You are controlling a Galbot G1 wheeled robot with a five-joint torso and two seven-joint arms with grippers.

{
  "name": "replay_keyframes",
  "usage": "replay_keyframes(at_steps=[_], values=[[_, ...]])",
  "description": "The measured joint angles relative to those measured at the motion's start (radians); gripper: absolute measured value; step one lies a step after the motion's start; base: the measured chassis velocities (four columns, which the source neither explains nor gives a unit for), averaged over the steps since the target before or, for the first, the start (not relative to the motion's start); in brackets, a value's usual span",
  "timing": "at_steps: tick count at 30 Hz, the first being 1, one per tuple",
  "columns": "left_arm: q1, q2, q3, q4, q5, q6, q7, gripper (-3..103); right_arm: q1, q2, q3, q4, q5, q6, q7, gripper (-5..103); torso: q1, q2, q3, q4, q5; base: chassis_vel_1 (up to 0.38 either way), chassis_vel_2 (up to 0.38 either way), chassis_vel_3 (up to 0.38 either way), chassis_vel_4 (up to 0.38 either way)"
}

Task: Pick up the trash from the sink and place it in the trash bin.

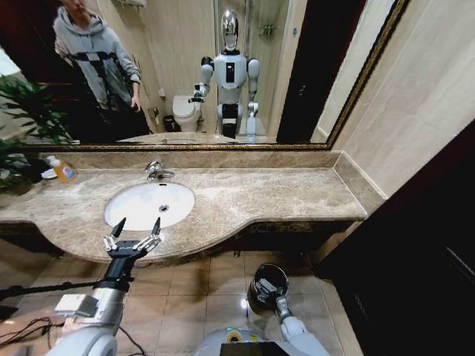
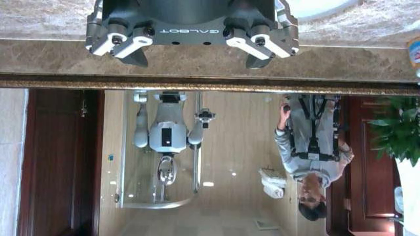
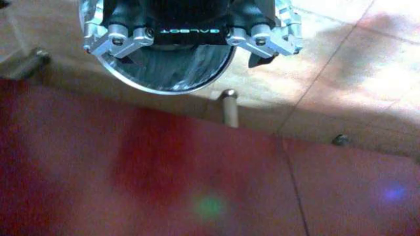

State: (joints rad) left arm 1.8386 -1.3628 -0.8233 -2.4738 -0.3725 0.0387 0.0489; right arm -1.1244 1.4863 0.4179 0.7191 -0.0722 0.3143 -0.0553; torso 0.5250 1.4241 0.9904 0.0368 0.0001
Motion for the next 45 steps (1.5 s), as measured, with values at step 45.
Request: replay_keyframes(at_steps=[45], values=[[0.000, 0.000, 0.000, 0.000, 0.000, 0.000, 0.000, 100, -0.647, -0.017, 0.184, 1.667, 0.193, -0.197, 0.027, 100, 0.000, 0.000, 0.000, 0.0000, -0.0001, 0.000, 0.000, 0.000, 0.000]])
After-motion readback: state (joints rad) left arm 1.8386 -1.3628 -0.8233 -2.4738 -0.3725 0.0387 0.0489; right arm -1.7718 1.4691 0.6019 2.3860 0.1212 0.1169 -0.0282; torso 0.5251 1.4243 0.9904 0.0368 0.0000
